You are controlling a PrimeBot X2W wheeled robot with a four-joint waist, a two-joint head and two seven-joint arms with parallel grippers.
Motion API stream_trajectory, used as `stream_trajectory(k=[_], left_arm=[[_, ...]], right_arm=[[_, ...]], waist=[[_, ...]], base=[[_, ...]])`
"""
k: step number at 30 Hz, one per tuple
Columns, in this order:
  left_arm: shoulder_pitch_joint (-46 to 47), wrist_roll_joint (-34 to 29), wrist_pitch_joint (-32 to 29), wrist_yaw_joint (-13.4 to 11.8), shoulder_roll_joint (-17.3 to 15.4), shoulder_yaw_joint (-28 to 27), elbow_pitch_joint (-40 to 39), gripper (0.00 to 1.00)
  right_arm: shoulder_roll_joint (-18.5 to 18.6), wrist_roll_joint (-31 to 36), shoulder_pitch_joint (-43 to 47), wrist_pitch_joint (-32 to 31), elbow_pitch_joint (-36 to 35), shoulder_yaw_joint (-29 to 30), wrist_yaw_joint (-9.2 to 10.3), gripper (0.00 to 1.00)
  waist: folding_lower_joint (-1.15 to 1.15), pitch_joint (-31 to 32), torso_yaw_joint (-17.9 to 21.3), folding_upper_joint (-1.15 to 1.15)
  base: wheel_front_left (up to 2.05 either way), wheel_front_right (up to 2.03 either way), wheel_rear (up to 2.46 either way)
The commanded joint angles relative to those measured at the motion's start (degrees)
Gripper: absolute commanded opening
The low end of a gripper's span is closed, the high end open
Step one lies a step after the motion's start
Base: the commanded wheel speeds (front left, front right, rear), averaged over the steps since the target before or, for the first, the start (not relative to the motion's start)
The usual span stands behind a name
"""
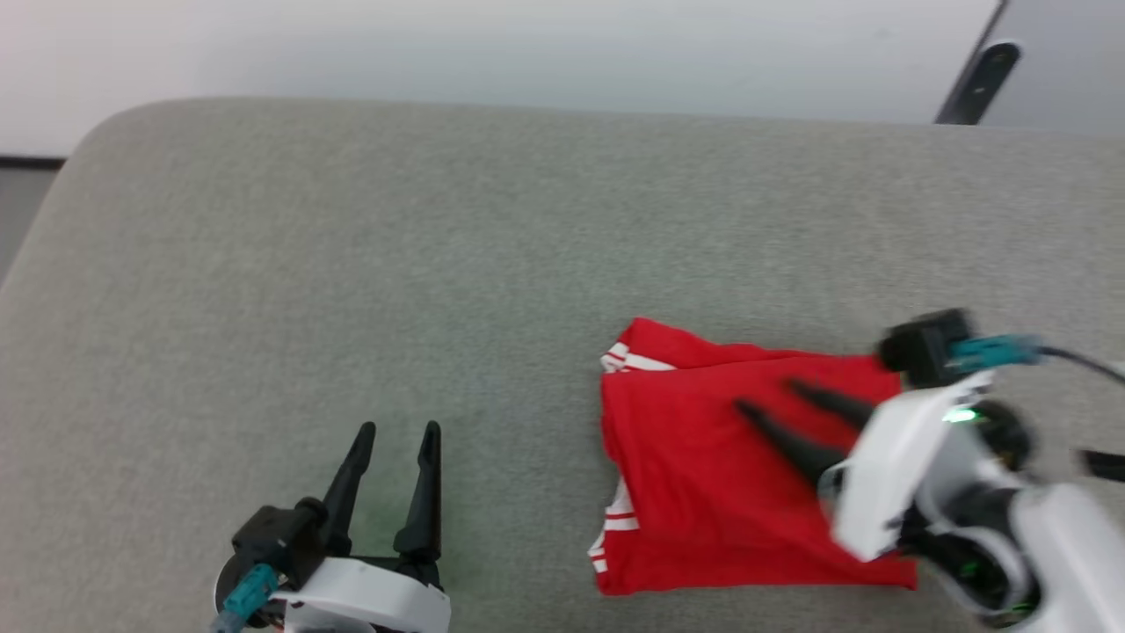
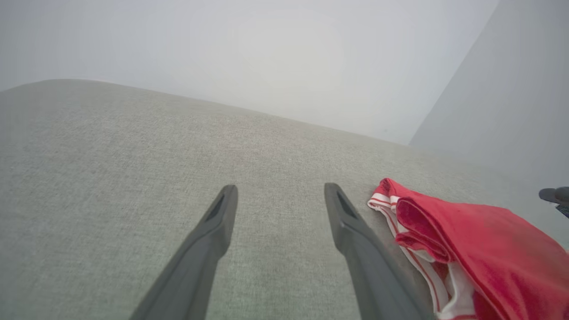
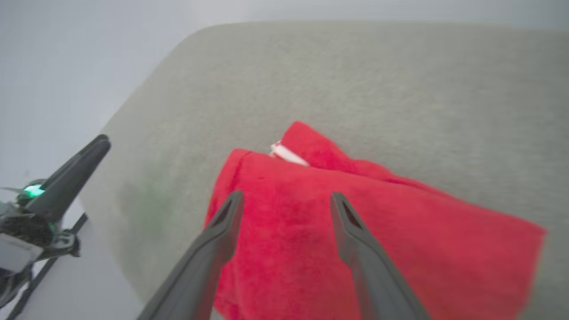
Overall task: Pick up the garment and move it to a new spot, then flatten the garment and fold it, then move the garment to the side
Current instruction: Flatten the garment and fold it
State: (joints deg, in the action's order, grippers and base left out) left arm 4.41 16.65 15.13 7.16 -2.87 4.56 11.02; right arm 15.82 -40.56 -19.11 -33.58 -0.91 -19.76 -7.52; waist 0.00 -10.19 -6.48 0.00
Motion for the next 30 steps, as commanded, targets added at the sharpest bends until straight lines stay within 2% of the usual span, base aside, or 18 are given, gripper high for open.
stream_trajectory(k=[1, 8, 12, 20, 30], left_arm=[[0.53, -0.12, -0.02, 0.34, -0.03, 0.0, 0.53, 1.0], [2.8, -0.7, -0.02, 0.38, -1.12, 0.41, 3.16, 1.0], [3.4, -1.79, -0.02, 0.36, -2.44, 0.53, 3.7, 1.0], [1.54, -2.0, -0.02, 0.36, -3.76, -0.7, 1.57, 1.0], [-6.42, -3.75, -0.02, 0.14, -3.98, -2.89, -2.36, 1.0]], right_arm=[[1.45, 1.57, 1.11, 1.58, 0.78, 1.44, 0.06, 1.0], [6.81, 8.62, 3.44, 10.94, 6.11, 6.47, 0.06, 1.0], [7.77, 11.63, 4.63, 17.71, 8.8, 8.66, 0.06, 1.0], [6.23, 17.19, 8.65, 28.41, 9.53, 12.31, 0.06, 1.0], [1.54, 18.56, 17.75, 31.21, 3.83, 18.79, 0.06, 1.0]], waist=[[0.0, 1.66, 2.38, 0.0], [0.0, 3.33, 5.23, 0.0], [0.0, 4.0, 6.3, 0.0], [0.0, 5.21, 7.17, 0.0], [0.0, 7.04, 7.21, 0.0]], base=[[0.0, 0.0, 0.0], [0.0, 0.0, 0.0], [0.0, 0.0, 0.0], [0.0, 0.0, 0.0], [0.0, 0.0, 0.0]])
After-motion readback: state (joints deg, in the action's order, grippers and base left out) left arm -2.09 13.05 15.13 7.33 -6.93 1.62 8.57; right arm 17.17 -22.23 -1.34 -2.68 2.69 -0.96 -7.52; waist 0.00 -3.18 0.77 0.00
